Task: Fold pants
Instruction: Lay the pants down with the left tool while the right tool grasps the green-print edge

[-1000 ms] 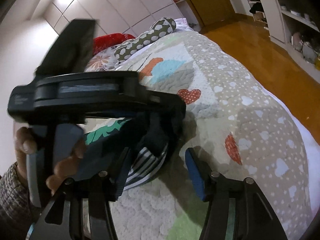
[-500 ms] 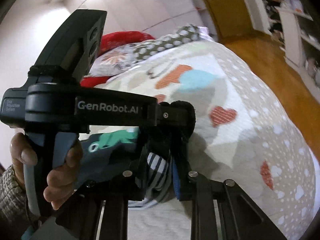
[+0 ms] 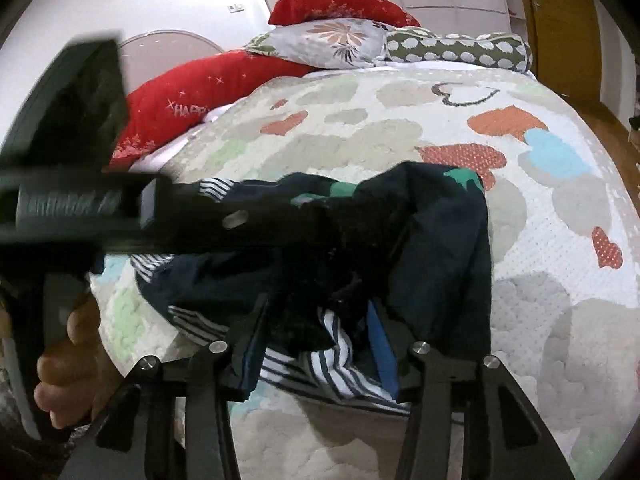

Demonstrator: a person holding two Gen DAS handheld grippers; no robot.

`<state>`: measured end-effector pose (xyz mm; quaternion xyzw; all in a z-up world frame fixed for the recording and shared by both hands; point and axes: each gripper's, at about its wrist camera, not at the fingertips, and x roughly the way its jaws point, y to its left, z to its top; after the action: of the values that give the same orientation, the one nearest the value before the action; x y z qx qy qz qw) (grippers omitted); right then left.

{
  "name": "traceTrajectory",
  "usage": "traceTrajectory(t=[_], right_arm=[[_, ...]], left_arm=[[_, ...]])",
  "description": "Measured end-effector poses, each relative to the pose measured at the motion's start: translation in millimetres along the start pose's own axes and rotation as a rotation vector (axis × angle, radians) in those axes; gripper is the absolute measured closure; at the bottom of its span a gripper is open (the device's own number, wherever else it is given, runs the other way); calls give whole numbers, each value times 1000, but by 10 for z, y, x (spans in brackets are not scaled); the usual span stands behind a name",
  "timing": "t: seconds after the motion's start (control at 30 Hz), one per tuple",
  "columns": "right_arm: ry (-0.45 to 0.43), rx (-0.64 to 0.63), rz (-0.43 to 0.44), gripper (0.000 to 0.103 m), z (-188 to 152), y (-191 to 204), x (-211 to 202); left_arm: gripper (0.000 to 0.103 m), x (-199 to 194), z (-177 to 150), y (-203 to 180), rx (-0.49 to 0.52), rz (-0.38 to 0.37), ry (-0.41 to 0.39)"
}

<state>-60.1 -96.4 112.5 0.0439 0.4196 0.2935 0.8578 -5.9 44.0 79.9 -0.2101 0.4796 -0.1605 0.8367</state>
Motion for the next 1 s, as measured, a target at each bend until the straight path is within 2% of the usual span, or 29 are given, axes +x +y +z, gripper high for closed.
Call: traceTrajectory(t=[0.07, 0.17, 0.3, 0.37, 0.47, 0.57, 0.67, 0.8, 0.87, 1.0], right_arm=[[-14, 8, 12, 50, 16, 11, -121], [-64, 25, 30, 50, 59, -25, -392], [-121, 69, -21, 51, 257, -118, -568], [-103, 77, -80, 68, 377, -156, -464], [-54, 100, -79, 73, 480, -189, -182], [25, 139, -13, 74, 490, -199, 202], [77, 155, -2, 73, 445, -217, 526], [46, 200, 35, 73, 418, -276, 489], [-1, 213, 64, 73, 394, -299, 305], [-93, 247, 49, 73, 305, -375, -30]], left_arm=[[50, -143, -74, 93, -27, 21, -43], [50, -223, -122, 214, -78, 15, -60], [50, -264, -176, 240, -80, 23, -69], [50, -279, -204, 208, -64, 29, -70], [50, -332, -248, 146, -32, 37, -77], [50, -354, -266, 105, -16, 51, -80], [50, -361, -275, 91, -16, 61, -74], [50, -355, -286, 77, -27, 83, -73], [50, -347, -289, 56, -31, 95, -71], [50, -342, -304, -45, -17, 116, -74]])
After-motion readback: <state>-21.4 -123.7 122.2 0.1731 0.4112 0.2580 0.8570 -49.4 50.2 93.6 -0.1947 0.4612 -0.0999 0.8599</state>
